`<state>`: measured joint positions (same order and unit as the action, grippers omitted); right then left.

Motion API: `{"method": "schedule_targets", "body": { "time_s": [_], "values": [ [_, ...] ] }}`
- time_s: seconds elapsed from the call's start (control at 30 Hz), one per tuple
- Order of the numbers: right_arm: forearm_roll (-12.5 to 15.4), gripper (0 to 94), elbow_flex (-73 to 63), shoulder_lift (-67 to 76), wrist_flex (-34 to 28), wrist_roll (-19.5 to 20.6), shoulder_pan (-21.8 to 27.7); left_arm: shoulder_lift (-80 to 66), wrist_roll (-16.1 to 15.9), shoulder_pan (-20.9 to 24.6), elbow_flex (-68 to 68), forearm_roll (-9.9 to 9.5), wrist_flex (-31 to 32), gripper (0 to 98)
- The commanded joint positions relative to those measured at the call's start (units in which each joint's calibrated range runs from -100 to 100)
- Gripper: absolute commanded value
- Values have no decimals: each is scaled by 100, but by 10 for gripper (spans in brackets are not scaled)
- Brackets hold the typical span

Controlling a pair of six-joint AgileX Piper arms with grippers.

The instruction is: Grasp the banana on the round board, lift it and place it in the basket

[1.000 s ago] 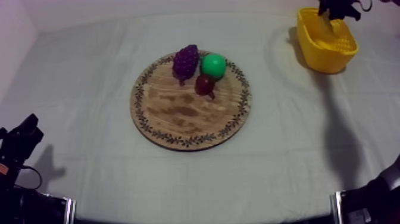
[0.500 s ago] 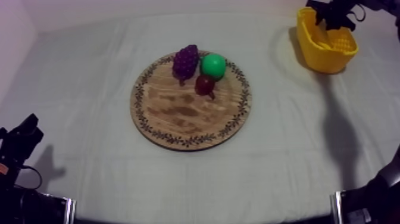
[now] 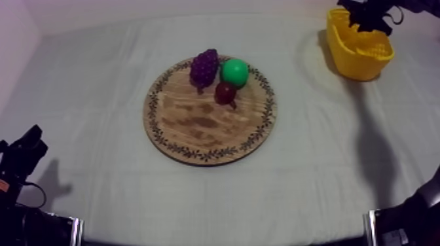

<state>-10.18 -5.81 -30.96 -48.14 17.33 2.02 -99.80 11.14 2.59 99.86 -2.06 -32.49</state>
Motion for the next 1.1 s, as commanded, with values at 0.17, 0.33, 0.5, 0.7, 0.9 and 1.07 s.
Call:
{"method": "schedule_targets", "body": {
  "time_s": [0.17,0.33,0.5,0.7,0.9,1.07],
  "values": [
    [211,11,1961,1556,841,-345,127,-3,2,-2,3,-1,-1,1],
    [482,5,3636,2816,1406,-826,258,-3,2,-2,3,-1,-1,1],
    [613,3,5188,4022,1910,-1159,309,-3,2,-2,3,-1,-1,1],
    [629,3,6884,5565,2424,-1338,279,-3,2,-2,3,-1,-1,1],
    [748,3,8438,7373,2653,-1551,155,-3,2,-2,3,-1,-1,1],
    [998,3,9395,8800,2524,-1848,140,-3,2,-2,3,-1,-1,1]
  ]
}}
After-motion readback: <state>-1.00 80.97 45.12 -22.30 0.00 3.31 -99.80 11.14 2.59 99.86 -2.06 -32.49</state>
